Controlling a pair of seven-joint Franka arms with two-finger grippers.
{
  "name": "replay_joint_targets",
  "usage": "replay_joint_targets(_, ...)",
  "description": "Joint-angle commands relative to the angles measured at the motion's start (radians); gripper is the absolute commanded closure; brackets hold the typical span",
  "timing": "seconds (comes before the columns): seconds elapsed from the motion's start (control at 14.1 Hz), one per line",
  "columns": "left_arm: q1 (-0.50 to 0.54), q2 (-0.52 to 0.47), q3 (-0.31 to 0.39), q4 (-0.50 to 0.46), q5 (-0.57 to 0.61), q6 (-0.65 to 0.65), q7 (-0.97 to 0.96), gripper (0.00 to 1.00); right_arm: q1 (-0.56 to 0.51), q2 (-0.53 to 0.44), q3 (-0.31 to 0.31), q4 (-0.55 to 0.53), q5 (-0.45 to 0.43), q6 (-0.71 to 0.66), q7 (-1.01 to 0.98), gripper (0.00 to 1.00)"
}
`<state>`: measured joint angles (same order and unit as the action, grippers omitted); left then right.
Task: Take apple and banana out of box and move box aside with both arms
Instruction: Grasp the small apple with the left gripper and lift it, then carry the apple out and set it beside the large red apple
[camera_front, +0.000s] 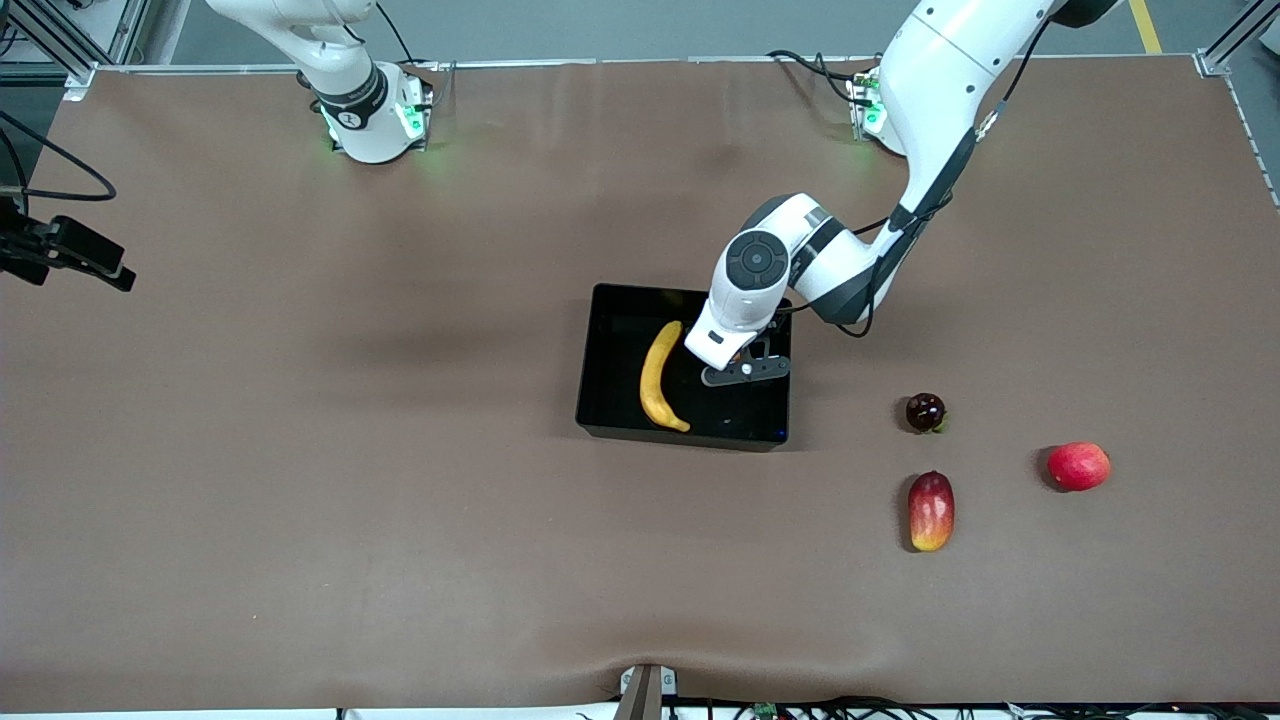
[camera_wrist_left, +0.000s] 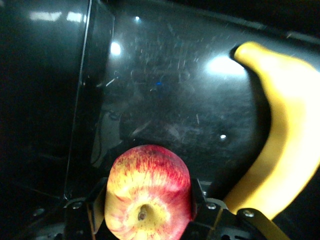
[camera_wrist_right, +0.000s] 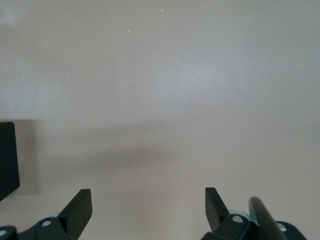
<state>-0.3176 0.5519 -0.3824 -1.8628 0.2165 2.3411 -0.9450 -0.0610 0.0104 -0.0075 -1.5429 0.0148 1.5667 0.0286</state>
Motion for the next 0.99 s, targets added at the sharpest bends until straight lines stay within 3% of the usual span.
replay_joint_targets(0.0,0.012,-0.111,0.002,0.016,0.026,-0.077,-0.029,1.00,-0.020,0.005,0.014,0.007,0.008,-0.004,-0.007,0.00)
replay_joint_targets(0.28,0.044,-0.139,0.002,0.218,0.023,-0.316,-0.014,1.00,-0.020,0.005,0.014,0.007,0.008,-0.004,-0.007,0.00)
replay_joint_targets(0.43,0.086,-0.139,0.000,0.292,0.006,-0.385,0.082,1.00,-0.020,0.005,0.014,0.007,0.008,-0.004,-0.007,0.00)
replay_joint_targets(0.64,0.182,-0.158,0.002,0.306,-0.043,-0.390,0.239,1.00,-0.020,0.005,0.014,0.007,0.008,-0.004,-0.007,0.00)
replay_joint_targets(0.92,0.371,-0.155,0.007,0.277,-0.022,-0.433,0.547,1.00,-0.020,0.005,0.014,0.007,0.008,-0.004,-0.007,0.00)
